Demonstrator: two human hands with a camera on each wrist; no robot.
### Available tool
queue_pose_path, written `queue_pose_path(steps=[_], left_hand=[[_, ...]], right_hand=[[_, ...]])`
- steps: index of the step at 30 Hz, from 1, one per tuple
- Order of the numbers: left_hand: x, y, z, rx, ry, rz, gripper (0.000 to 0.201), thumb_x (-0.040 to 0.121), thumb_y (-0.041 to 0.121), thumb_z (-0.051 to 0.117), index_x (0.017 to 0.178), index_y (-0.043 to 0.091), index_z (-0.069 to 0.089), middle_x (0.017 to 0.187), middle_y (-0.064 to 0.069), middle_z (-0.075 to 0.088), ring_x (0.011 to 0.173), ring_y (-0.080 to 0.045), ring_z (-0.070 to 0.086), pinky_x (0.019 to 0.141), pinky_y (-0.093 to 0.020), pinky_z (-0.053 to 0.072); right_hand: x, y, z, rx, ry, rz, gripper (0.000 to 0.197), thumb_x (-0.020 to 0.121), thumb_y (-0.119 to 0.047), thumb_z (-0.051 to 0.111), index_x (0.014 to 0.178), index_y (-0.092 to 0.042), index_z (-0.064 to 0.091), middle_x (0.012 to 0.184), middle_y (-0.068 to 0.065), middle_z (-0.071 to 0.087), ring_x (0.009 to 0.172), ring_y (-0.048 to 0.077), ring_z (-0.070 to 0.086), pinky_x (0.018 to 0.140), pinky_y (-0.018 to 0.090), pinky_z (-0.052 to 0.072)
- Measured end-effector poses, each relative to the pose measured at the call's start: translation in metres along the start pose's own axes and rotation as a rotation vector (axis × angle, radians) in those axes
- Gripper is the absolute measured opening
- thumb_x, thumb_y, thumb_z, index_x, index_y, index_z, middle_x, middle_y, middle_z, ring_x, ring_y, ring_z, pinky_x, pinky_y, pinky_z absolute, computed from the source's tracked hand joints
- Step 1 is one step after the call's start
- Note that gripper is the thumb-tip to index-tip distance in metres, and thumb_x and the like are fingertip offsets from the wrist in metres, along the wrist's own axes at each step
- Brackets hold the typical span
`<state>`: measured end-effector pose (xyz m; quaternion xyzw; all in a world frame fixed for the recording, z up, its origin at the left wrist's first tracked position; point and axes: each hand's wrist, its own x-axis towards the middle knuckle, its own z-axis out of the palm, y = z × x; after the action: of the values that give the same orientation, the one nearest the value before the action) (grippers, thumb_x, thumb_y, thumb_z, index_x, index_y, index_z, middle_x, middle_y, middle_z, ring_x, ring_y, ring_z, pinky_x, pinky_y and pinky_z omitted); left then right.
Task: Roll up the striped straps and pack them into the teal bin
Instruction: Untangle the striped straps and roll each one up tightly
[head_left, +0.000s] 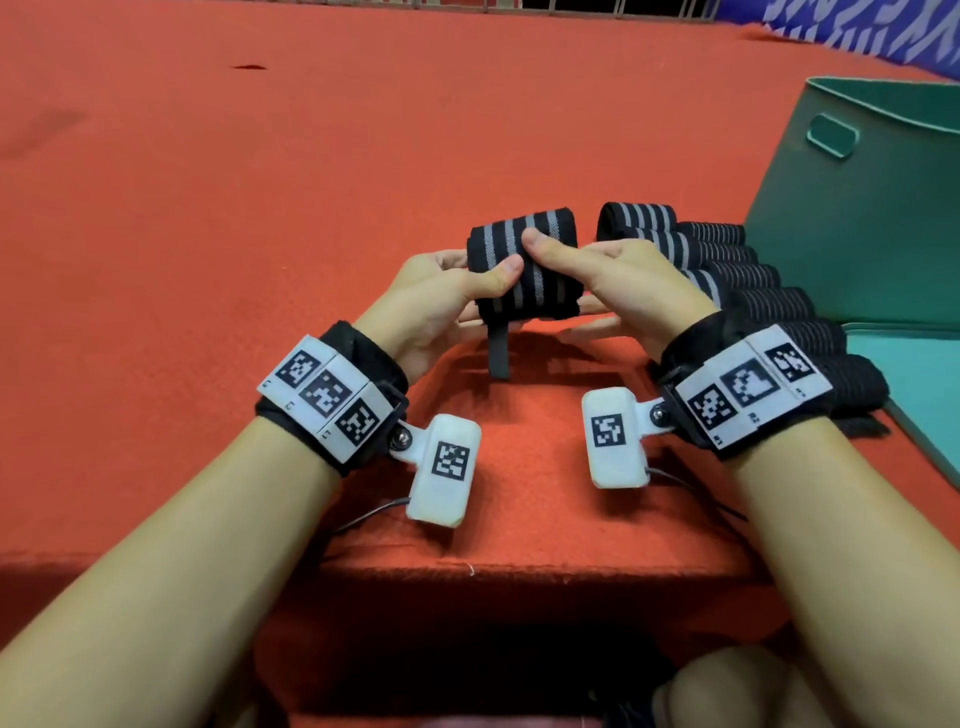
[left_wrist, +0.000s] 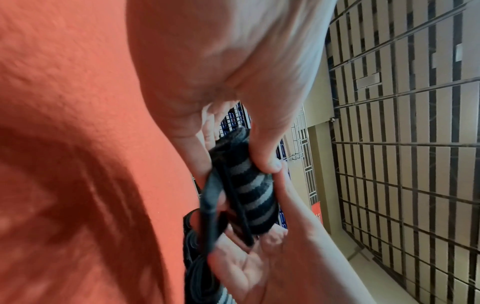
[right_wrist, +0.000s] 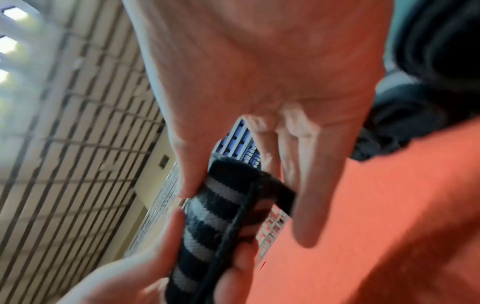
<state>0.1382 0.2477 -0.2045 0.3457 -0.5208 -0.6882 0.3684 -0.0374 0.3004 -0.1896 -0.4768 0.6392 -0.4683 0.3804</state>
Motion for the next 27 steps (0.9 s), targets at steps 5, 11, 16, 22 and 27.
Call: queue_pose_path(steps=[5, 11, 16, 22, 27], left_hand=[[-0.009, 0.004, 0.019, 0.039, -0.044, -0.01, 0.039, 0.091, 0.024, 0.077, 0.125, 0.007, 0.067, 0.114, -0.012, 0.076, 0.1, -0.033, 0.075, 0.083, -0.04, 0.061], [-0.03, 0.013, 0.067, 0.235, -0.179, -0.133, 0.04, 0.09, 0.049, 0.072, 0.116, 0.018, 0.073, 0.104, 0.001, 0.079, 0.087, -0.017, 0.077, 0.069, -0.032, 0.059], [-0.041, 0.002, 0.117, 0.417, -0.315, -0.226, 0.056, 0.091, 0.063, 0.062, 0.116, 0.015, 0.074, 0.089, -0.008, 0.076, 0.069, -0.022, 0.07, 0.059, -0.028, 0.058], [-0.051, -0.035, 0.152, 0.345, -0.251, -0.359, 0.058, 0.089, 0.046, 0.076, 0.127, 0.007, 0.057, 0.092, -0.011, 0.07, 0.053, -0.019, 0.066, 0.055, -0.032, 0.062], [-0.052, -0.049, 0.158, 0.461, -0.163, -0.351, 0.052, 0.082, 0.038, 0.085, 0.111, 0.003, 0.061, 0.092, -0.016, 0.074, 0.059, -0.025, 0.071, 0.061, -0.039, 0.064]], right_hand=[[-0.008, 0.001, -0.013, -0.077, 0.166, -0.22, 0.056, 0.081, -0.056, 0.08, 0.119, -0.017, 0.068, 0.112, -0.008, 0.074, 0.104, 0.003, 0.07, 0.085, 0.023, 0.055], [-0.056, -0.005, -0.066, -0.115, 0.15, -0.126, 0.043, 0.087, -0.048, 0.077, 0.111, -0.012, 0.074, 0.096, 0.002, 0.076, 0.076, 0.012, 0.07, 0.053, 0.029, 0.054], [-0.085, 0.0, -0.11, -0.17, 0.117, 0.114, 0.05, 0.09, -0.051, 0.072, 0.101, -0.002, 0.069, 0.068, -0.002, 0.068, 0.059, 0.009, 0.064, 0.054, 0.023, 0.054], [-0.101, 0.044, -0.125, -0.279, 0.148, 0.27, 0.036, 0.091, -0.049, 0.071, 0.082, -0.02, 0.052, 0.066, -0.003, 0.05, 0.057, 0.013, 0.048, 0.055, 0.028, 0.043], [-0.104, 0.059, -0.128, -0.325, 0.201, 0.273, 0.047, 0.084, -0.039, 0.082, 0.113, -0.011, 0.059, 0.102, 0.006, 0.065, 0.089, 0.02, 0.064, 0.088, 0.046, 0.06]])
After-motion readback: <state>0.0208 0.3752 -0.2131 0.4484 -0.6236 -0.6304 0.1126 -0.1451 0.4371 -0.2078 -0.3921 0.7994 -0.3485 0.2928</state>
